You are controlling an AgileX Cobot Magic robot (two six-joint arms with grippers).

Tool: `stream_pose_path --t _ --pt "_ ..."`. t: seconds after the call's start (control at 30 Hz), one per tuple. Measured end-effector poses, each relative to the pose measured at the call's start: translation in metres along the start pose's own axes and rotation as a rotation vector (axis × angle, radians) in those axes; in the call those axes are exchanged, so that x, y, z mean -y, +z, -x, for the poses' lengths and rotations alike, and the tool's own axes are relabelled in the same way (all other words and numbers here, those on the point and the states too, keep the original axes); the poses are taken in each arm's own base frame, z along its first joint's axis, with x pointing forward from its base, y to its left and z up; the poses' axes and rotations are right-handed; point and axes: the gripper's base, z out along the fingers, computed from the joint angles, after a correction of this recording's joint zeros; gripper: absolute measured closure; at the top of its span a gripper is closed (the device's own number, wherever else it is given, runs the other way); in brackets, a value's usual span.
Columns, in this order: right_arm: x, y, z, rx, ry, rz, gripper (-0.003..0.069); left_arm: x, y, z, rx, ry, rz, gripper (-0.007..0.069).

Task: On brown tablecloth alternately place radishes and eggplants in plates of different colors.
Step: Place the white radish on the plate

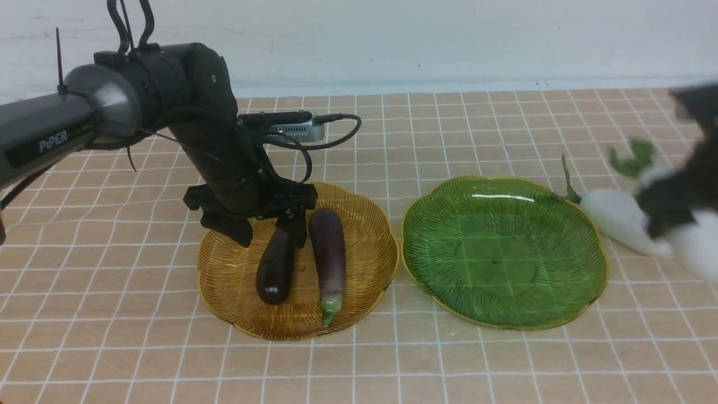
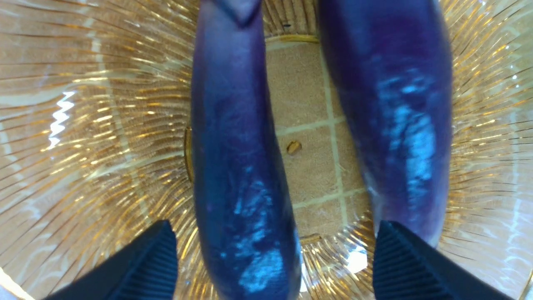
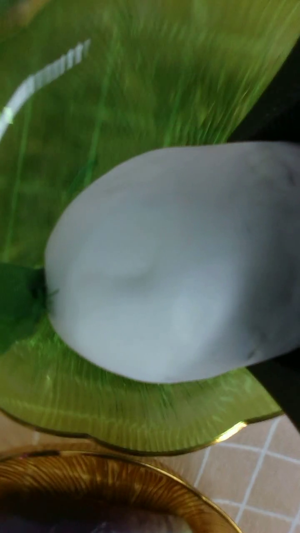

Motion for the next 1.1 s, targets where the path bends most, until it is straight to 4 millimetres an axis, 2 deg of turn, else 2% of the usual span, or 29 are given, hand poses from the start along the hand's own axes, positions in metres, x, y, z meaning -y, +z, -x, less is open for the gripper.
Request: stream_pose_path --t 0.1,0.2,0.23,0.27,0.3,0.37,0.43,0.5,0.6,0.7,0.87,0.97,1.03,1.1 --pt "-0.010 0.032 0.000 -0.031 -0.039 0.001 0.0195 0.000 0.000 0.000 0.000 0.000 0.000 0.0050" --pt "-0.010 0.047 0.001 -0.030 -0.062 -0.017 0.0179 0.000 0.000 0.000 0.000 0.000 0.000 0.0050" --pt "-0.008 0.049 0.002 -0.017 -0.078 -0.036 0.0145 0.000 0.000 0.000 0.000 0.000 0.000 0.0050" --pt "-0.007 0.048 0.004 -0.008 -0.089 -0.047 0.0122 0.000 0.000 0.000 0.000 0.000 0.000 0.0050" --pt "-0.004 0.045 0.007 0.004 -0.114 -0.074 0.0063 0.000 0.000 0.000 0.000 0.000 0.000 0.0050" --pt "0.007 0.034 0.019 0.031 -0.155 -0.138 -0.0010 0.000 0.000 0.000 0.000 0.000 0.000 0.0050" --pt "0.024 0.023 0.026 0.033 -0.150 -0.198 -0.0024 0.000 0.000 0.000 0.000 0.000 0.000 0.0050" --pt "0.047 0.014 0.029 0.031 -0.143 -0.264 0.0012 0.000 0.000 0.000 0.000 0.000 0.000 0.0050" --pt "0.081 0.006 0.026 0.014 -0.097 -0.326 0.0105 0.000 0.000 0.000 0.000 0.000 0.000 0.0050" --pt "0.104 0.013 0.024 -0.016 -0.069 -0.347 0.0125 0.000 0.000 0.000 0.000 -0.001 0.000 0.0050" --pt "0.118 0.045 0.021 -0.087 -0.173 -0.376 0.0074 0.000 0.000 0.000 0.000 -0.001 0.000 0.0050" --pt "0.126 0.063 0.019 -0.133 -0.224 -0.404 0.0067 0.000 0.000 0.000 -0.001 -0.001 0.000 0.0050" --pt "0.129 0.074 0.014 -0.176 -0.217 -0.394 0.0086 0.000 0.000 0.000 -0.001 -0.001 0.000 0.0050" --pt "0.130 0.074 0.014 -0.178 -0.226 -0.402 0.0148 0.000 0.000 0.000 -0.001 -0.001 0.000 0.0050"
